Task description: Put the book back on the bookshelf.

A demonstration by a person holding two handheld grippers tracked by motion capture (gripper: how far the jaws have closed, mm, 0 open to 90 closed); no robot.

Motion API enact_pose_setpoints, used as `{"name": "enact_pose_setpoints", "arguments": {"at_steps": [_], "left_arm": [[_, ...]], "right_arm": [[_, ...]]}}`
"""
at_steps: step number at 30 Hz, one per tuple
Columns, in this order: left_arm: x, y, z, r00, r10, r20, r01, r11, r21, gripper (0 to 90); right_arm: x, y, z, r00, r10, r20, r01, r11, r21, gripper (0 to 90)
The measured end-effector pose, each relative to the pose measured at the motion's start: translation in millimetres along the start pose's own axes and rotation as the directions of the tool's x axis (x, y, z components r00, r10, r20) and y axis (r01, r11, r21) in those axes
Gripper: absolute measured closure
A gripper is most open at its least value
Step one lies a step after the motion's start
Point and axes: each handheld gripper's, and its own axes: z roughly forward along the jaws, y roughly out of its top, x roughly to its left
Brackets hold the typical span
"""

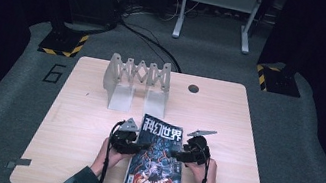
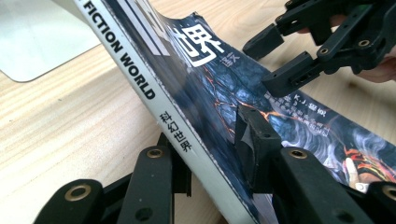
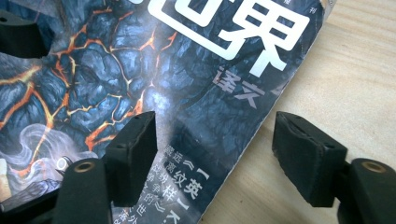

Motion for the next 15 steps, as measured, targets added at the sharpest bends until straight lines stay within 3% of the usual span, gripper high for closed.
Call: {"name": "enact_pose_setpoints", "arguments": {"at_steps": [2,9,11,15], "left_arm": [[-0.4,-0.1,-1.5,1.0,0.01,0.002,-0.009,0.9998,-0.017,69.6],[-3.4,-2.5,-7.4,0.9991,0.042,0.01,-0.041,0.996,-0.08,71.5],[-4.0,-3.5,-9.4,0.9988,0.047,0.016,-0.045,0.9948,-0.091,72.0],[-5.1,-4.3,-13.6,0.9975,0.067,0.024,-0.064,0.9912,-0.116,72.6]], "right_arm": [[-3.8,1.4,0.6,0.9996,0.004,-0.03,-0.005,1.0,-0.004,28.2],[-10.4,8.8,2.5,0.9969,0.038,-0.068,-0.038,0.999,0.002,26.3],[-13.1,10.4,3.4,0.996,0.021,-0.087,-0.023,1.0,-0.015,26.4],[-14.4,13.7,4.4,0.9921,0.034,-0.121,-0.036,0.999,-0.014,26.2]]}}
